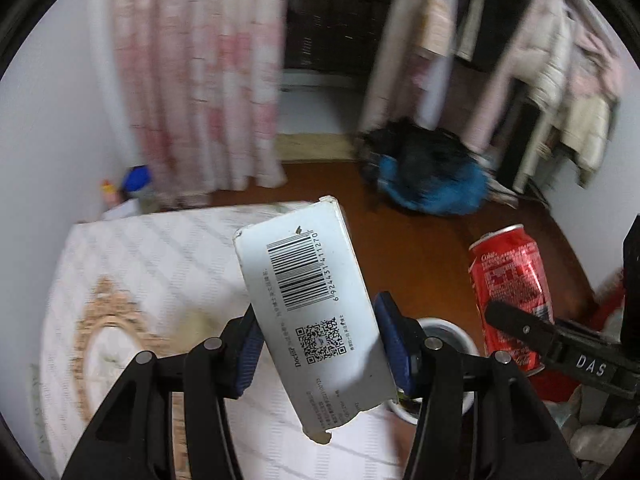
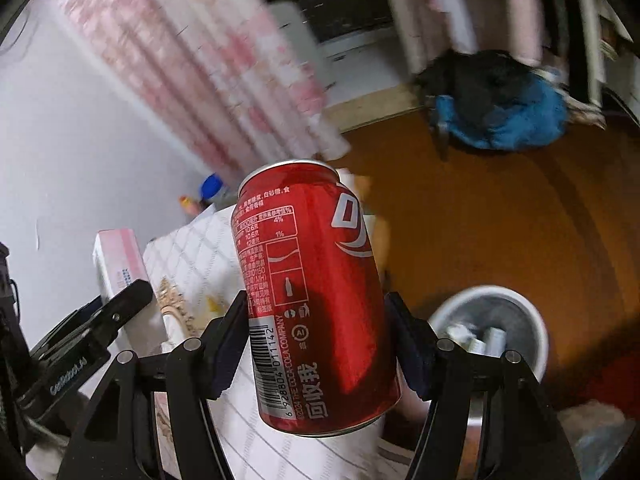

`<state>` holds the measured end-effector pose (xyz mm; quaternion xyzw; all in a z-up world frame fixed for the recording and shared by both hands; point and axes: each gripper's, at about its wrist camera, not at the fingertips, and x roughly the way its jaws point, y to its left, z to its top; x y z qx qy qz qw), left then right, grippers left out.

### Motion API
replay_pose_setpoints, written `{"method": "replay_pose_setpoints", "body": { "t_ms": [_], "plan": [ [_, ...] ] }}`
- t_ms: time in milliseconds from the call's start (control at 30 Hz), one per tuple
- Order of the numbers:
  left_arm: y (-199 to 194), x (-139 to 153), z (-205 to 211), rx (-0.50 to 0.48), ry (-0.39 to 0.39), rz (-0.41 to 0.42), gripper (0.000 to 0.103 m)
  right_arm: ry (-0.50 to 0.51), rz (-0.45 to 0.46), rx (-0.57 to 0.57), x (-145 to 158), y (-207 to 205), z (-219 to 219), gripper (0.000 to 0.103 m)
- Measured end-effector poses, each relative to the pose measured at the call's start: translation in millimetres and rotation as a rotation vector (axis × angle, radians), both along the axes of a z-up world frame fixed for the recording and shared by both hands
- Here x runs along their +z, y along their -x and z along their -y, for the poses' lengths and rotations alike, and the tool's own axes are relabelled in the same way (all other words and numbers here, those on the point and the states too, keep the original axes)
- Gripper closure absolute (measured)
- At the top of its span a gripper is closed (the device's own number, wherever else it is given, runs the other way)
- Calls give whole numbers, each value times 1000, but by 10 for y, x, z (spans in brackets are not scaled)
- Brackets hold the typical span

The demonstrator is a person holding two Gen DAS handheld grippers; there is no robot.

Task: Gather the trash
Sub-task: 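Carry the box and can over the bin and open both tools to drop them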

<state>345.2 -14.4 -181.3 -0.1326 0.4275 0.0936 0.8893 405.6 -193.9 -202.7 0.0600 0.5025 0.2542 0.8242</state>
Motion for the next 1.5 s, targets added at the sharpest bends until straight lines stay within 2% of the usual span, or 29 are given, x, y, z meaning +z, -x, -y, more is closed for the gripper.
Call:
{"method": "replay_pose_setpoints", "body": {
  "t_ms": [133, 300, 500, 533, 600, 633, 667, 800, 867, 933, 967, 1267, 1500],
  "plan": [
    [-321, -292, 562, -119, 66, -65, 53, 31, -53, -113, -270, -7, 797, 35],
    [-744, -877, 1199, -246, 146, -219, 53, 42, -205, -260, -1023, -128, 1663, 35],
    [-1215, -1567, 1587, -285, 184, -388, 51, 38, -323, -348, -1724, -274, 2130, 35],
    [-1265, -1628, 1603, -285, 179, -400, 47, 38, -338, -355, -1815, -297, 2157, 35],
    [-1332, -1744, 1657, -277, 160, -433, 26, 35, -362, -365, -2010, -345, 2202, 35],
    [-1363, -1783, 1676, -275, 147, -443, 8, 36, -369, -367, -2066, -370, 2187, 35],
    [-1377, -1800, 1692, -273, 138, -448, 3, 37, -377, -368, -2128, -396, 2193, 35],
    [-1369, -1838, 1616, -235, 86, -451, 3, 41, -419, -361, -2354, -509, 2097, 35],
    [-1308, -1847, 1554, -221, 57, -441, 3, 42, -448, -353, -2446, -526, 2056, 34],
    [-1232, -1886, 1487, -204, 22, -444, 3, 47, -458, -334, -2508, -516, 1994, 15],
    [-1199, -1889, 1448, -197, 12, -445, 3, 66, -452, -326, -2508, -510, 1953, 0],
    [-979, -1908, 1464, -186, -37, -460, 3, 246, -409, -319, -2349, -406, 1781, 0],
    [-891, -1818, 1526, -189, -47, -453, 3, 298, -394, -324, -2224, -263, 1852, 0]
  ]
}}
